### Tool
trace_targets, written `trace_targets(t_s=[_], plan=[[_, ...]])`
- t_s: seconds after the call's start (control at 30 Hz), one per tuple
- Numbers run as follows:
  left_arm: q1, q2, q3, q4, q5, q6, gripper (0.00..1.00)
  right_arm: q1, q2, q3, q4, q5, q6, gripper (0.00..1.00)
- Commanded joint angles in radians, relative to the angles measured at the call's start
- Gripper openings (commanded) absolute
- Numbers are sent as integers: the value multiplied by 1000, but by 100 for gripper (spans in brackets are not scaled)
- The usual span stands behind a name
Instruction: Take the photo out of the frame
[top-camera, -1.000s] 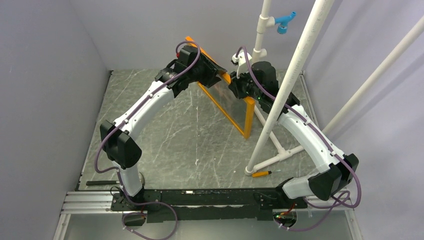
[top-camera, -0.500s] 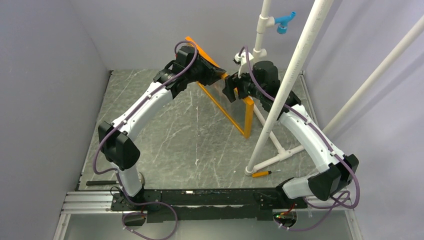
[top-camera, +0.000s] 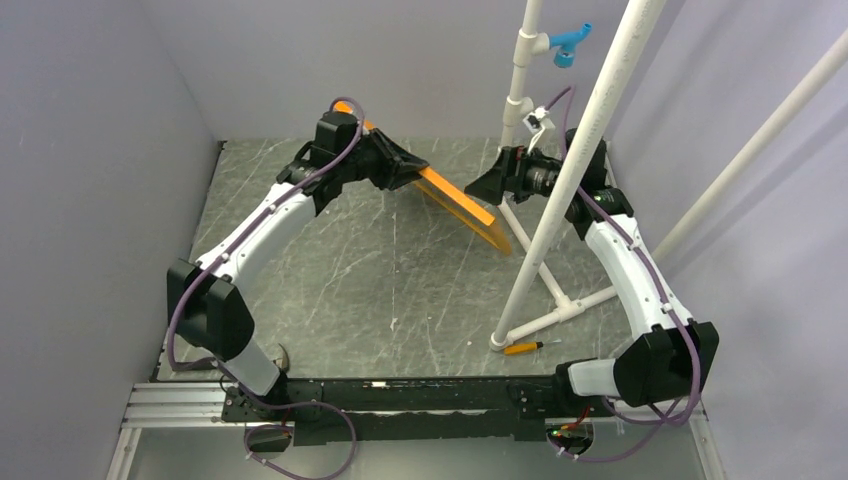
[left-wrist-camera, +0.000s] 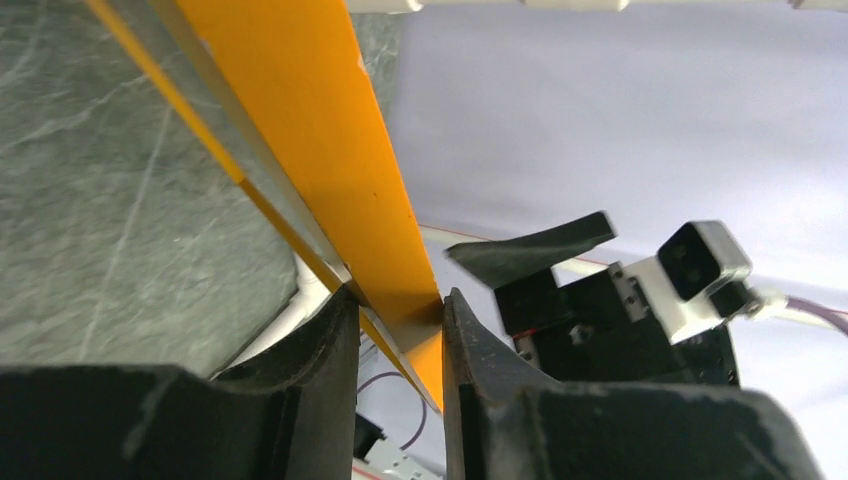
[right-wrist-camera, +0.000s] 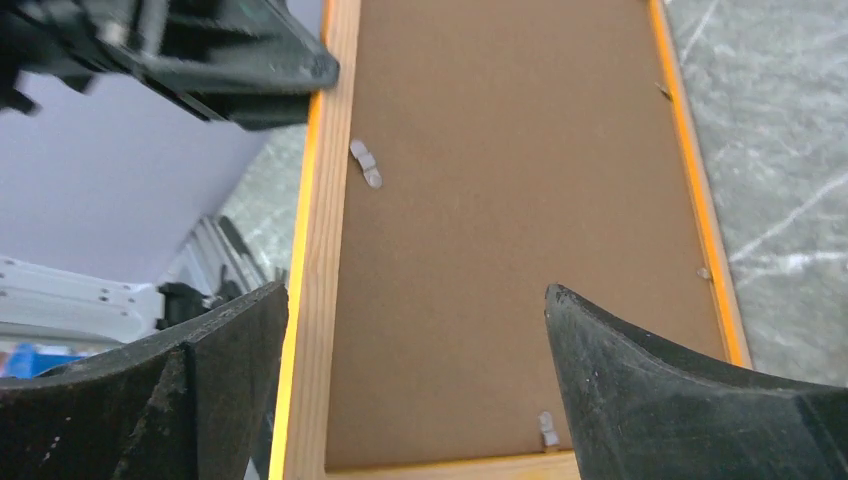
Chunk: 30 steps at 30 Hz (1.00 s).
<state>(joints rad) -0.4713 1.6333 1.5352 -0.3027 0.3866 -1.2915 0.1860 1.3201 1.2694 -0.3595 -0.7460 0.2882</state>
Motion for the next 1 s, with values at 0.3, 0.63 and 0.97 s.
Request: trace_targets(t_s=[0.3,0.63,0.97], plan=[[99,-29,-232,-16,79,318,0,-53,47,80,2,53,94,100],[168,-112,-566,16,119,617,0,-59,43,-89,-56,299,5,100],[194,-38,-591,19,76,682,0,-40,51,-190,-158,663,154,100]])
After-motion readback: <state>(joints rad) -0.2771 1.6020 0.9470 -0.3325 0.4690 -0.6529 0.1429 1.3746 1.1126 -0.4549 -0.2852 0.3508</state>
